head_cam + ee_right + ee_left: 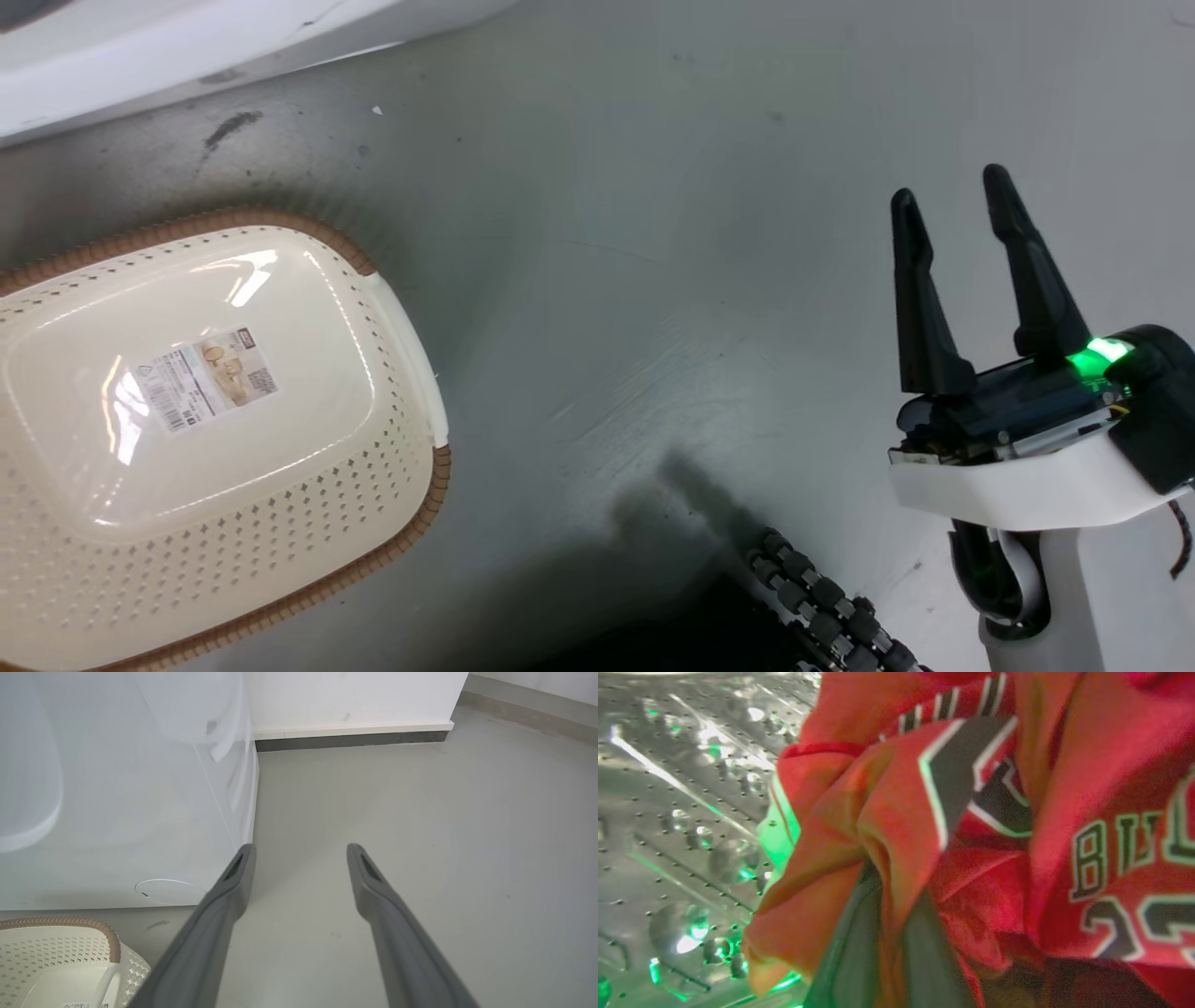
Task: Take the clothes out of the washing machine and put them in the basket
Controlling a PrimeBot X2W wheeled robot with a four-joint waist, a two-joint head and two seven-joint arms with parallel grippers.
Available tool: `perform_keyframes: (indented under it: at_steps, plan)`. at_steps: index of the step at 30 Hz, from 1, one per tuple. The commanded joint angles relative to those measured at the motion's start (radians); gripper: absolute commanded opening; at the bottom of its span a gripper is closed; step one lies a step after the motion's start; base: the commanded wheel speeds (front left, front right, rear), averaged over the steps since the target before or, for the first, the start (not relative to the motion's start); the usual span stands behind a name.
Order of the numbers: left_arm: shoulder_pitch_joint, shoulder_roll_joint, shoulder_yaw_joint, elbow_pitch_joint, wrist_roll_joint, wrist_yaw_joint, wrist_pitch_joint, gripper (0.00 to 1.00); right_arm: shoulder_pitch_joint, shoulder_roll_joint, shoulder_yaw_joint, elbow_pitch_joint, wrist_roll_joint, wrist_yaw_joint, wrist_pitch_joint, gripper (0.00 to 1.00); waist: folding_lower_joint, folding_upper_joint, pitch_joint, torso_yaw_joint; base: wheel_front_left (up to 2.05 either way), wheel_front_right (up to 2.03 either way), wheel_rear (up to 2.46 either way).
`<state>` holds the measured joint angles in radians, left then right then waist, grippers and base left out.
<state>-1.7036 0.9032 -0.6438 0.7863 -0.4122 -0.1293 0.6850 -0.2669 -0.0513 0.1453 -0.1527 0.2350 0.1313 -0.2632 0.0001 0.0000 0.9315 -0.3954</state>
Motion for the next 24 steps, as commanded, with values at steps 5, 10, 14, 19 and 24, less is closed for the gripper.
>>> perform_keyframes:
  at_steps: [5, 10, 14, 19, 24]
  plan:
    - [0.048, -0.025, -0.009, 0.046, -0.009, 0.001, -0.133, 0.0, -0.023, 0.002, -0.033, 0.004, -0.036, -0.001, -0.002, 1.0, -0.0001, 0.0, -0.055, 0.043, 0.0, 0.0, 0.0]
    - [0.118, -0.094, -0.007, 0.084, -0.046, 0.001, -0.316, 0.0, -0.012, 0.002, -0.08, 0.015, -0.078, -0.001, -0.002, 1.0, -0.0001, 0.0, -0.126, 0.098, 0.0, 0.0, 0.0]
    - [0.199, -0.16, -0.018, 0.121, -0.052, 0.009, -0.467, 0.0, -0.008, 0.002, -0.101, 0.019, -0.113, -0.001, -0.002, 1.0, -0.0001, 0.0, -0.196, 0.145, 0.0, 0.0, 0.0]
    - [0.331, -0.216, -0.037, 0.162, -0.063, 0.009, -0.647, 0.0, 0.022, 0.002, -0.102, 0.024, -0.145, -0.001, -0.002, 1.0, -0.0001, 0.0, -0.309, 0.184, 0.0, 0.0, 0.0]
    - [0.475, -0.283, -0.045, 0.184, -0.079, 0.028, -0.821, 0.0, 0.064, 0.002, -0.104, 0.045, -0.179, -0.001, -0.002, 1.0, -0.0001, 0.0, -0.424, 0.235, 0.0, 0.0, 0.0]
